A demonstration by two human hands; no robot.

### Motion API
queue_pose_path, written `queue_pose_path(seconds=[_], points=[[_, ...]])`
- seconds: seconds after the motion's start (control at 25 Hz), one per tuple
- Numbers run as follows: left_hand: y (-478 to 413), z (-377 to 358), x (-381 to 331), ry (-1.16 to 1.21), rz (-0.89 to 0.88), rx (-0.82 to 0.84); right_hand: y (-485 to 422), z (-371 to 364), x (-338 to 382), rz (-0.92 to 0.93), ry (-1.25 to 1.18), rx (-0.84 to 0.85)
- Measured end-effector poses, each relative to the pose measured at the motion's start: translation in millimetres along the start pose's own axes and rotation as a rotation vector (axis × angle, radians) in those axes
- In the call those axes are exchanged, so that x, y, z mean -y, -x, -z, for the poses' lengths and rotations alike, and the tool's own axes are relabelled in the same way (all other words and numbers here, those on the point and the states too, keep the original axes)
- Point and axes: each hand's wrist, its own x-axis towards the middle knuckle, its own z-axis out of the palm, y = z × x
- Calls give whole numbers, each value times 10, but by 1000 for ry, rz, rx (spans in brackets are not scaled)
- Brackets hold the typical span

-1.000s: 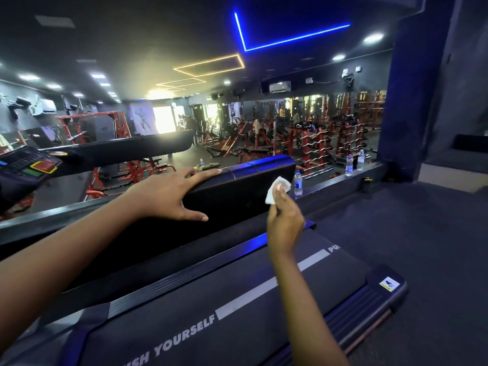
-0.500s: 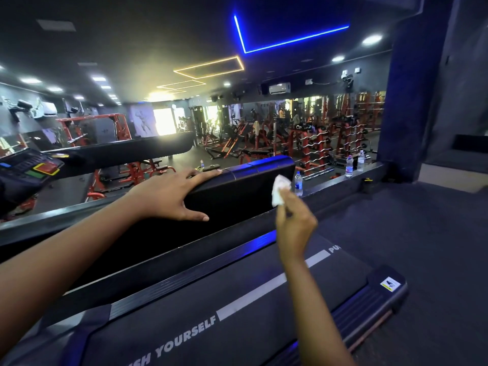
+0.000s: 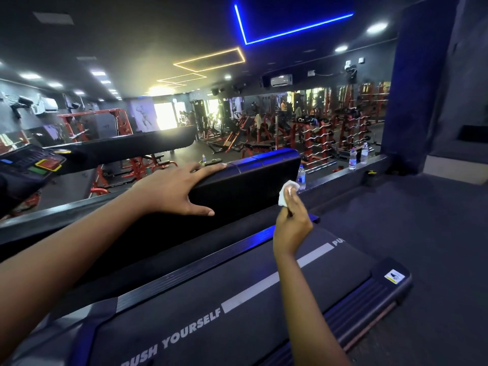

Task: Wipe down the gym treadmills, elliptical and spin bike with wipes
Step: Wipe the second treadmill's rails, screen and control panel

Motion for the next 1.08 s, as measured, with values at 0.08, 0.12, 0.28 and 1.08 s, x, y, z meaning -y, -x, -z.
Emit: queue_pose_path(seconds=[0.08, 0.12, 0.28, 1.08], points=[[-2, 25, -10, -46, 32, 16, 202, -32, 99, -139, -59, -49], [-4, 31, -12, -52, 52, 23, 314, -60, 172, -211, -78, -74], [-16, 28, 2, -47, 61, 57, 763, -193, 542, -360, -116, -115], [1757, 124, 820, 40, -5, -43, 1272, -311, 1120, -543, -55, -5]])
